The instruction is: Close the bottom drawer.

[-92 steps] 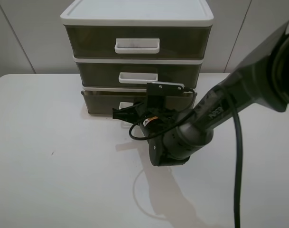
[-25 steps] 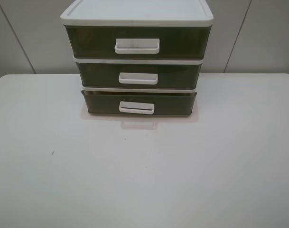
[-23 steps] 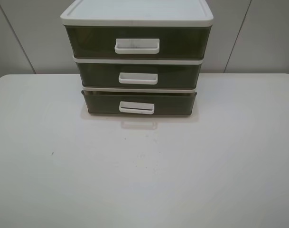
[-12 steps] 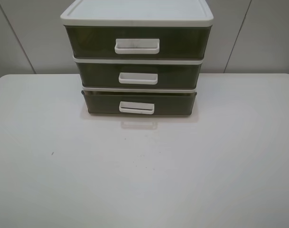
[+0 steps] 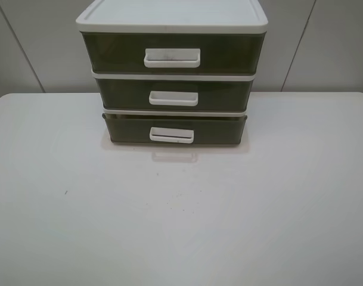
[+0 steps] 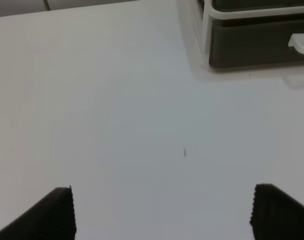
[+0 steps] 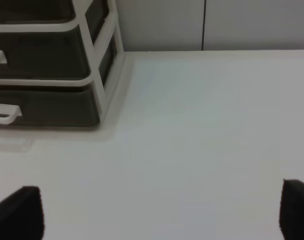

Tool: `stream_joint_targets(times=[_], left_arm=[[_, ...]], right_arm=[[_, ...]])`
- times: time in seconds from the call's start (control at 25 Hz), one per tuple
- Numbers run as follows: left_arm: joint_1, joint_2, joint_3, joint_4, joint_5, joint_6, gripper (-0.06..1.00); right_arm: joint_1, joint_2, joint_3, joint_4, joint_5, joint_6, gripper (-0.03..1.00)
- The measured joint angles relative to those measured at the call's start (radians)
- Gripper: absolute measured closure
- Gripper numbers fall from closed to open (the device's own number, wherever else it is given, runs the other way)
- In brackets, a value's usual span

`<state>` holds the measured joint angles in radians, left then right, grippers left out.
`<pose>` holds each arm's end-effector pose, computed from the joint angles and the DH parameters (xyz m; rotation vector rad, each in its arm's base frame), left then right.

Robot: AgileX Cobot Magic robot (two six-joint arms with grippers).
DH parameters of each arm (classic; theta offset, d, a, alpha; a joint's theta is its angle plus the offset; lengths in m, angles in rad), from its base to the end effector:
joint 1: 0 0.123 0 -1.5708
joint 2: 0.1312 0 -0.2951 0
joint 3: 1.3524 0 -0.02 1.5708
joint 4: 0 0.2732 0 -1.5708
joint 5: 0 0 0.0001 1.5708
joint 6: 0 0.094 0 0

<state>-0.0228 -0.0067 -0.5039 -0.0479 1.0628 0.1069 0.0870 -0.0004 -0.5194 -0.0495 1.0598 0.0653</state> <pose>0.0056 -0.0041 0.2878 0.1344 2.0304 -0.0044 0.0052 -0.0036 0.2926 -0.0191 2.0227 0.0374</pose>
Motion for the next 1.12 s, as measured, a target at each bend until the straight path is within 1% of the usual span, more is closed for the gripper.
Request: stream_joint_targets(times=[0.2,0.44,1.12], left_arm=[[0.000,0.000,0.000,0.000,0.000,0.000,0.23],[0.000,0.000,0.000,0.000,0.000,0.000,0.23],[0.000,0.000,0.000,0.000,0.000,0.000,0.23]], right_arm=[[0.000,0.000,0.000,0.025,0.000,-0.027,0.14],[0.000,0.000,0.000,-0.017,0.000,0.031,0.14],[0.000,0.000,0.000,-0.025,0.000,0.037,0.14]])
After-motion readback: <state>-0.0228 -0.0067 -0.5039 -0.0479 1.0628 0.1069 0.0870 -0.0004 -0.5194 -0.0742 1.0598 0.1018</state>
